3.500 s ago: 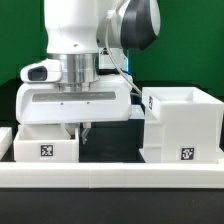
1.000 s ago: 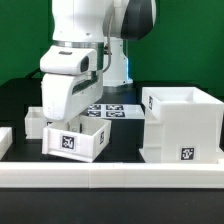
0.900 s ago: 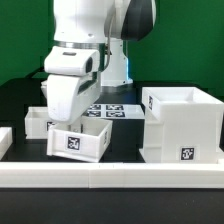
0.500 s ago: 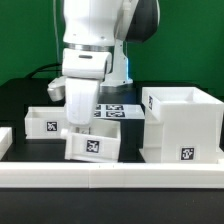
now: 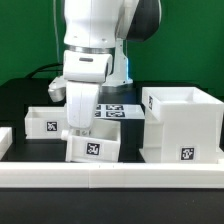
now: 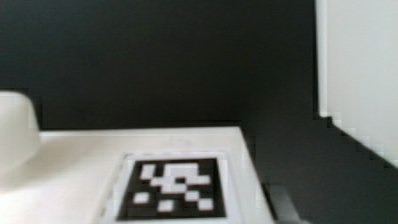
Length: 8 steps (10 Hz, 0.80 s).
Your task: Assemble drawer
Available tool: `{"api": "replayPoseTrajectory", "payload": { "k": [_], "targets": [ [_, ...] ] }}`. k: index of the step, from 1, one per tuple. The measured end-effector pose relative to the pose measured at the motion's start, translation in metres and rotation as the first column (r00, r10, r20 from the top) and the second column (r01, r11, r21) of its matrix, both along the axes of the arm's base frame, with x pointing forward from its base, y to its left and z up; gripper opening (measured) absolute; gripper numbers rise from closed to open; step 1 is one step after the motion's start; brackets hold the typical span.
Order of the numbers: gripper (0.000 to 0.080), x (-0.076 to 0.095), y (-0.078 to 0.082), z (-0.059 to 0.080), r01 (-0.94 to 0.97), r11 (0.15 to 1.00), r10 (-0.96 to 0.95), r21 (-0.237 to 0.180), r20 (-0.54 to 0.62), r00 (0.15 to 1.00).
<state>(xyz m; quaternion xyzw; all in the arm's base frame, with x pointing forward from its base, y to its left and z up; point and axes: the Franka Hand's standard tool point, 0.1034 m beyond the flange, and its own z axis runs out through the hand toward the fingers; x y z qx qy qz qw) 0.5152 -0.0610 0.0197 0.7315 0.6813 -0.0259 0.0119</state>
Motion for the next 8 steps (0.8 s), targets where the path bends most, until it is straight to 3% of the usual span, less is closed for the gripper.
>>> {"api": "replayPoseTrajectory", "payload": {
  "k": [3, 8],
  "targets": [
    [0.0042, 0.003, 0.008, 0.001, -0.003, 1.000, 0.003, 0.005, 0.001, 1.000],
    [0.0042, 0.004, -0.018, 0.000, -0.034, 0.994, 0.035, 0.108, -0.012, 0.999]
  ]
}}
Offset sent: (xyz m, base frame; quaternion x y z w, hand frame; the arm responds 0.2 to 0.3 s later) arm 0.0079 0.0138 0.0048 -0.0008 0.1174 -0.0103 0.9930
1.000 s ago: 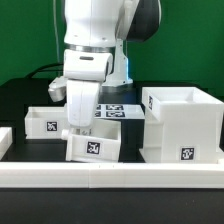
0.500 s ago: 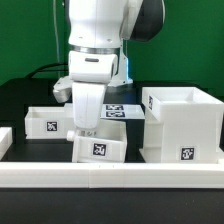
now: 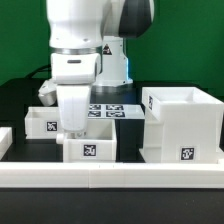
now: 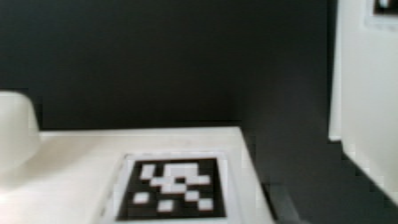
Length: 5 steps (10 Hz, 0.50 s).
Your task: Assemble drawer
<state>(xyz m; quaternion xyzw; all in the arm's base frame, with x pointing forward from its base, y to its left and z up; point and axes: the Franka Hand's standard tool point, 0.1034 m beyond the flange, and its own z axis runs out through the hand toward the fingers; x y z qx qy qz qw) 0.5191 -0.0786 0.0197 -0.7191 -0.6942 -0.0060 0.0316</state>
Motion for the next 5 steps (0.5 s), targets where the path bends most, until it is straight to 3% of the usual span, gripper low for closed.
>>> {"api": "replayPoseTrajectory", "payload": {
  "k": [3, 5],
  "targets": [
    [0.0042, 0.000, 0.002, -0.001, 0.002, 1.000, -0.002, 0.010, 0.003, 1.000],
    [0.0042, 0.008, 0.014, -0.001, -0.036, 0.999, 0.036, 0.009, 0.007, 0.999]
  ]
}}
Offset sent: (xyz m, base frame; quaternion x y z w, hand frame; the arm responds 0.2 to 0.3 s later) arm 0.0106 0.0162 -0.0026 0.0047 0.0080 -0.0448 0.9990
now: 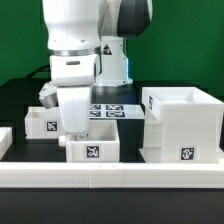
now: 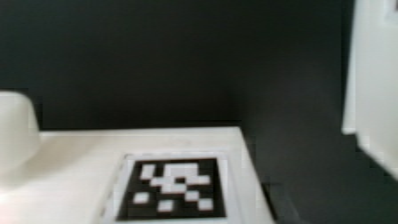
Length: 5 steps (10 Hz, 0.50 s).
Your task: Assemble drawer
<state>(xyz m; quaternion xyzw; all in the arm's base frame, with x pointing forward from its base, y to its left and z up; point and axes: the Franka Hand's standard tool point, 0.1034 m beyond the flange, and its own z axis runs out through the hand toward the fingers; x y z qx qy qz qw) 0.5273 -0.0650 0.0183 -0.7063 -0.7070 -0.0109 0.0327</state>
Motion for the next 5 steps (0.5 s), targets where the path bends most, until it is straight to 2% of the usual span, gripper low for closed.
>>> {"api": "replayPoseTrajectory", "payload": {
  "k": [2, 5],
  "targets": [
    [0.0042, 0.0070, 0.0109, -0.0003, -0.046, 0.999, 0.046, -0.008, 0.012, 0.999],
    [0.0042, 0.0070, 0.0110, -0.0024, -0.073, 0.997, 0.073, -0.019, 0.019, 0.997]
  ]
}}
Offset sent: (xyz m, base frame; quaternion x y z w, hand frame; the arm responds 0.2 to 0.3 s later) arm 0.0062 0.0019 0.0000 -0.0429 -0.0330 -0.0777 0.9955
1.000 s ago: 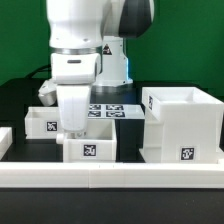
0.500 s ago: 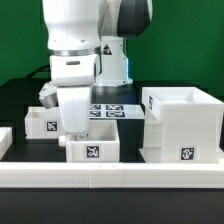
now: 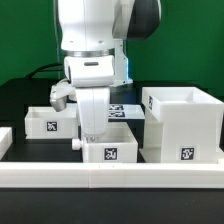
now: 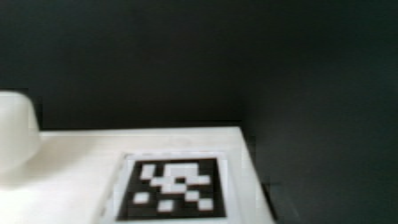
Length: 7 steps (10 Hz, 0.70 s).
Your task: Assemble drawer
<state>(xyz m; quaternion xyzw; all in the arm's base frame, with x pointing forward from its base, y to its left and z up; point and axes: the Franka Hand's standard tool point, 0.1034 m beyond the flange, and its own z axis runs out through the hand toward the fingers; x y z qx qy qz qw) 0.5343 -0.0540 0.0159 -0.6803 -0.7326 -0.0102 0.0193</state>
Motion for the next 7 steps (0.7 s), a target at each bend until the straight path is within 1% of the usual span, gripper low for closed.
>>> {"api": "replayPoseTrajectory", "payload": {
  "k": [3, 7],
  "targets": [
    [0.0042, 0.000, 0.000, -0.002, 0.004, 1.000, -0.004, -0.001, 0.020, 1.000],
    [0.0042, 0.007, 0.028, -0.005, -0.010, 1.000, 0.010, -0.001, 0.034, 0.999]
  ]
}}
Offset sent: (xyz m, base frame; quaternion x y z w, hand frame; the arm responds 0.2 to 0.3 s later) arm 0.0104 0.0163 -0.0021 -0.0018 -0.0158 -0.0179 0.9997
